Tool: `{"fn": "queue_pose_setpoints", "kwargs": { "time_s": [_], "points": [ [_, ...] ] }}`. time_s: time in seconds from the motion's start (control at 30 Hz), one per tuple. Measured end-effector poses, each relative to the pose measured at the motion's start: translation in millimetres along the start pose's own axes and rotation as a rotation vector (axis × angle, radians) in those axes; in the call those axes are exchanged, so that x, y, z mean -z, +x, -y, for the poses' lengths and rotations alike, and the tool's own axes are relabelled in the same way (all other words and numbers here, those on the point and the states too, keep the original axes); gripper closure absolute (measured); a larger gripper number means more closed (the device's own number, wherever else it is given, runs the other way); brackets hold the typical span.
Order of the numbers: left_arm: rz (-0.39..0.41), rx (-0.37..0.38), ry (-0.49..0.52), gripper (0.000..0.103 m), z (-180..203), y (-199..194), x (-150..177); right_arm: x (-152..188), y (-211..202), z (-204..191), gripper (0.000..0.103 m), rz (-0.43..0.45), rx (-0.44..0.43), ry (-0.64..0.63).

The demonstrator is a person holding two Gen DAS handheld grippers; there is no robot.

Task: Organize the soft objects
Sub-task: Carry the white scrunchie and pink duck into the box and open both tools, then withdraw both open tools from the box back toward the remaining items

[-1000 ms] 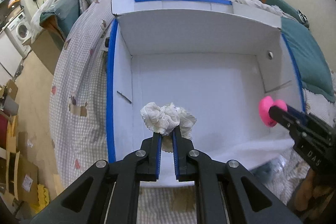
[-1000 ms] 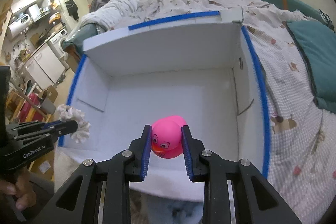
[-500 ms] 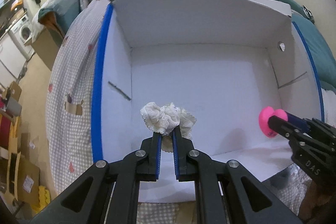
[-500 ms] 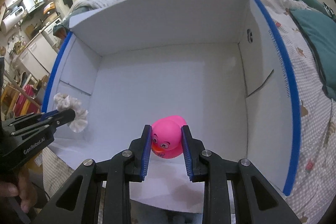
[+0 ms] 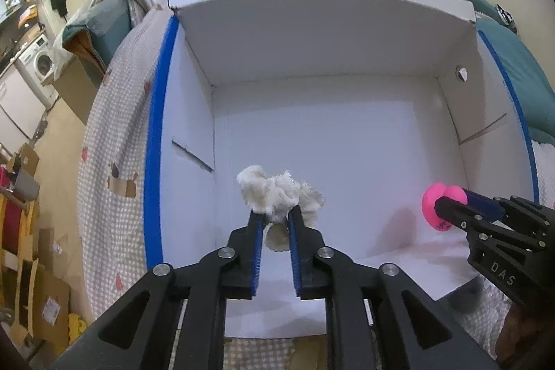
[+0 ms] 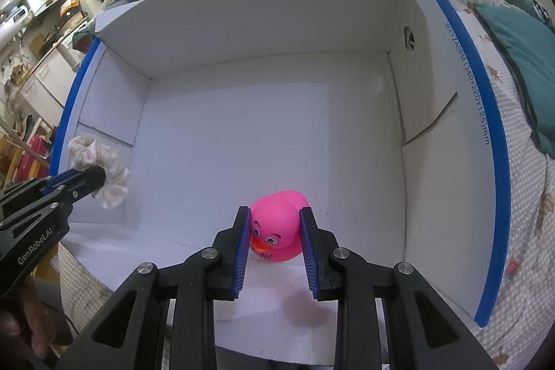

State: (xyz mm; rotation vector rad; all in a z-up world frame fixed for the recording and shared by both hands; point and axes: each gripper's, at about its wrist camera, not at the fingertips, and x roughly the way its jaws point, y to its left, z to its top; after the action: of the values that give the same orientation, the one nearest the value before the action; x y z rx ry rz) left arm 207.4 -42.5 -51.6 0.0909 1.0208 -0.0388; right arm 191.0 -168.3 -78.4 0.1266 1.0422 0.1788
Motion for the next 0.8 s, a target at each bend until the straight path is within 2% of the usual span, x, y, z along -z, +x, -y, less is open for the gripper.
{"fn": "queue_pose_setpoints", "kwargs": {
  "time_s": [0.1, 0.2, 0.27, 0.4, 0.53, 0.6, 0.63, 0.8],
  "points": [
    [-0.015, 0.005, -0.007, 0.081, 0.3, 0.9, -0.1, -4.3, 2.0, -3.9, 0.073, 0.002, -0.001, 0.0],
    [-0.004, -0.001, -0.017, 0.062, -0.9, -1.4, -0.4, -5.3, 2.5, -2.9, 0.073, 0.005, 0.001, 0.004],
    [0.013, -0.011, -0.028, 0.044, -1.7, -4.4, -0.4, -4.8, 3.1, -2.6, 0.073, 0.004, -0.002, 0.008],
    [0.041, -0.002, -0.033, 0.042, -2.2, -10.3, -1.1, -3.4, 2.4, 0.9, 0.072, 0.006, -0.025, 0.025],
    [0.035, -0.014, -0.017, 0.042, 0.2, -9.6, -0.4, -4.4, -1.4, -1.2, 0.068, 0.023, -0.042, 0.017],
    [0.037, -0.019, -0.018, 0.042, -0.1, -10.2, -0.3, -5.1, -3.0, -3.1, 0.058, 0.035, -0.029, 0.005],
    [0.038, -0.016, -0.023, 0.042, -0.9, -10.3, -0.4, -5.2, -3.5, -3.0, 0.044, 0.039, -0.031, 0.005],
    [0.049, -0.018, -0.039, 0.042, -4.7, -12.2, -0.9, -5.3, -10.5, -0.9, 0.035, 0.067, -0.043, 0.016]
  ]
}}
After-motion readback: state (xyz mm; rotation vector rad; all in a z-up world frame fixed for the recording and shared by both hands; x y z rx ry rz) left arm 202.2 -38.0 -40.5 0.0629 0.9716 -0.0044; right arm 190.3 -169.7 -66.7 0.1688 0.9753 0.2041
